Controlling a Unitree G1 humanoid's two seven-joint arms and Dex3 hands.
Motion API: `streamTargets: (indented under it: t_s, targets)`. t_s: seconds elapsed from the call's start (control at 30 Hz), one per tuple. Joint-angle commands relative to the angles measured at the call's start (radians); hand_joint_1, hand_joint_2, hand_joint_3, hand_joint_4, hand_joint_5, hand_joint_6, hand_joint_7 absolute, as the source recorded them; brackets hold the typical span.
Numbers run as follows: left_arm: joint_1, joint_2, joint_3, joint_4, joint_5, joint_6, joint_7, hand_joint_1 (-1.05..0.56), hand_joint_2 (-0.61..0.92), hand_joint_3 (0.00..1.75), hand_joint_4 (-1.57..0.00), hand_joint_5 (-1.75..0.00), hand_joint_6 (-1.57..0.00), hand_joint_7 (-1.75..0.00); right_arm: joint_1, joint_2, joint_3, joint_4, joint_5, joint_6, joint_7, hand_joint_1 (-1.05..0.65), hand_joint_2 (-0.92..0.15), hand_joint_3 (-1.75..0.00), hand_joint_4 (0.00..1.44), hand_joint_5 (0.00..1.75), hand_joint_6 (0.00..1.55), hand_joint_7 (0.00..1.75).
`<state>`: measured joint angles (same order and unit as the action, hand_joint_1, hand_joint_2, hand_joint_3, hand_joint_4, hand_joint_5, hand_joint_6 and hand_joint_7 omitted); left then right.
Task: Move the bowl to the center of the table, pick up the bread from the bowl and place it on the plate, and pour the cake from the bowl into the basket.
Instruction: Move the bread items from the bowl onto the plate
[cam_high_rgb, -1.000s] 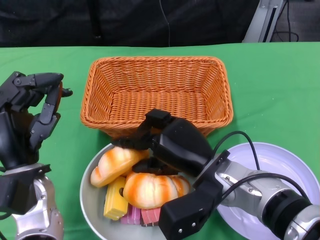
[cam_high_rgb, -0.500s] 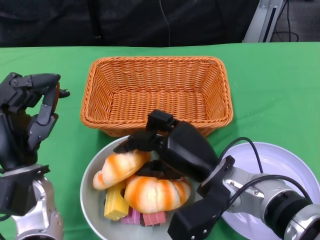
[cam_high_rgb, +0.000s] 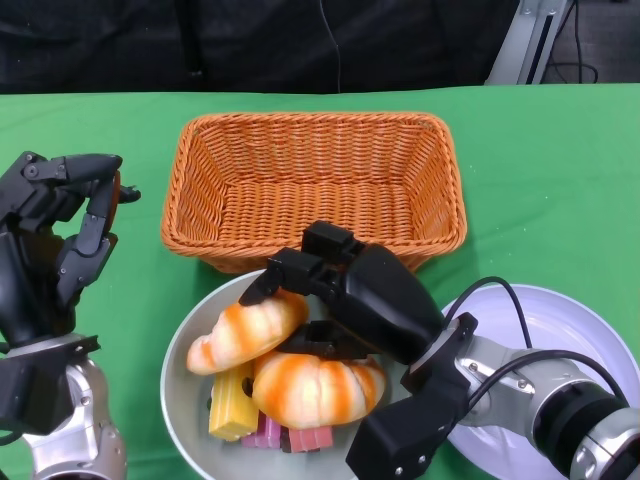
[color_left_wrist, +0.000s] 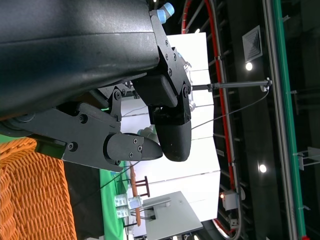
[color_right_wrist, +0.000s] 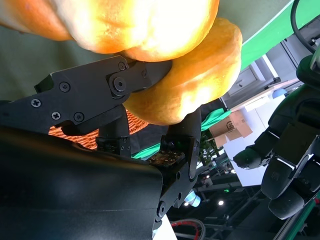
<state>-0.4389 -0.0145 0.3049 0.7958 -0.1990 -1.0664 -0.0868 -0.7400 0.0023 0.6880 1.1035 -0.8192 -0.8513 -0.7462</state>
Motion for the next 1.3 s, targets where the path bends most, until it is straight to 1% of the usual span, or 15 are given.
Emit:
streamTargets:
  t_s: [0.03, 0.13, 0.17, 0.27, 0.37, 0.6, 0.63, 0.67, 0.73, 0.8, 0.93, 1.1, 1.13, 1.2, 1.3]
  targets:
    - [-0.013, 0.016, 0.004, 0.011, -0.01, -0.011, 0.001, -0.17, 0.92, 0.3, -0.75, -1.33, -0.89, -0.87, -0.018, -0.001, -0.011, 0.013, 0.003, -0.017, -0.021, -0.14, -0.92, -0.15, 0.52, 1.66, 0.6, 1.09]
    - [-0.014, 0.019, 0.005, 0.019, 0.001, -0.016, 0.01, -0.17, 0.92, 0.3, -0.75, -1.32, -0.9, -0.87, -0.018, 0.0, -0.016, 0.015, 0.0, -0.03, -0.057, -0.13, -0.92, -0.11, 0.58, 1.55, 0.7, 0.89]
    - [-0.014, 0.019, 0.005, 0.019, -0.001, -0.016, 0.008, -0.17, 0.92, 0.3, -0.75, -1.32, -0.9, -0.87, -0.019, 0.0, -0.018, 0.015, 0.0, -0.041, -0.074, -0.13, -0.92, -0.11, 0.59, 1.55, 0.72, 0.86]
    - [-0.014, 0.019, 0.006, 0.02, -0.004, -0.017, 0.006, -0.17, 0.92, 0.3, -0.75, -1.32, -0.9, -0.87, -0.023, -0.003, -0.02, 0.015, -0.002, -0.062, -0.111, -0.12, -0.92, -0.11, 0.59, 1.59, 0.73, 0.84]
    - [-0.016, 0.019, 0.006, 0.021, -0.02, -0.017, -0.008, -0.17, 0.92, 0.3, -0.75, -1.31, -0.89, -0.87, -0.027, -0.008, -0.029, 0.01, 0.002, -0.071, -0.135, -0.14, -0.92, -0.11, 0.59, 1.57, 0.74, 0.84]
    - [-0.021, 0.031, 0.009, 0.042, 0.011, -0.03, 0.011, -0.18, 0.92, 0.3, -0.75, -1.31, -0.9, -0.86, -0.032, -0.019, -0.059, -0.003, 0.006, -0.082, -0.149, -0.15, -0.92, -0.12, 0.6, 1.55, 0.74, 0.86]
    - [-0.023, 0.031, 0.01, 0.045, 0.007, -0.026, 0.011, -0.18, 0.92, 0.3, -0.75, -1.31, -0.9, -0.86, -0.03, -0.025, -0.076, -0.01, 0.026, -0.098, -0.136, -0.15, -0.92, -0.13, 0.6, 1.55, 0.74, 0.86]
    - [-0.023, 0.032, 0.011, 0.047, 0.004, -0.022, 0.012, -0.17, 0.92, 0.29, -0.75, -1.3, -0.9, -0.86, -0.028, -0.029, -0.09, -0.016, 0.042, -0.11, -0.126, -0.15, -0.92, -0.14, 0.58, 1.62, 0.72, 0.9]
    - [-0.025, 0.032, 0.012, 0.051, 0.001, -0.02, 0.01, -0.17, 0.92, 0.29, -0.76, -1.29, -0.9, -0.86, -0.023, -0.037, -0.118, -0.034, 0.067, -0.128, -0.106, -0.15, -0.92, -0.15, 0.56, 1.66, 0.7, 0.93]
    - [-0.026, 0.031, 0.012, 0.053, -0.005, -0.02, 0.006, -0.16, 0.92, 0.29, -0.77, -1.25, -0.91, -0.84, -0.013, -0.046, -0.147, -0.058, 0.093, -0.145, -0.081, -0.16, -0.92, -0.14, 0.56, 1.66, 0.68, 0.97]
    - [-0.026, 0.03, 0.011, 0.056, -0.007, -0.018, 0.006, -0.16, 0.92, 0.28, -0.8, -1.22, -0.92, -0.81, 0.005, -0.056, -0.187, -0.09, 0.12, -0.16, -0.046, -0.16, -0.92, -0.14, 0.57, 1.64, 0.68, 1.0]
    - [-0.027, 0.034, 0.011, 0.067, -0.001, -0.024, 0.007, -0.16, 0.92, 0.29, -0.79, -1.21, -0.92, -0.8, 0.041, -0.09, -0.238, -0.154, 0.142, -0.169, -0.017, -0.19, -0.92, -0.14, 0.61, 1.53, 0.68, 1.02]
    - [-0.027, 0.033, 0.011, 0.066, -0.01, -0.019, 0.0, -0.16, 0.92, 0.29, -0.79, -1.21, -0.92, -0.8, 0.058, -0.099, -0.255, -0.173, 0.181, -0.187, 0.024, -0.19, -0.92, -0.14, 0.62, 1.52, 0.68, 1.02]
    - [-0.028, 0.032, 0.011, 0.065, -0.022, -0.013, -0.008, -0.17, 0.92, 0.27, -0.8, -1.21, -0.93, -0.79, 0.081, -0.106, -0.28, -0.2, 0.236, -0.206, 0.091, -0.17, -0.92, -0.15, 0.63, 1.48, 0.67, 1.09]
    - [-0.028, 0.032, 0.01, 0.065, -0.027, -0.013, -0.01, -0.17, 0.92, 0.26, -0.8, -1.21, -0.94, -0.79, 0.1, -0.103, -0.303, -0.226, 0.269, -0.206, 0.151, -0.17, -0.92, -0.15, 0.63, 1.46, 0.66, 1.11]
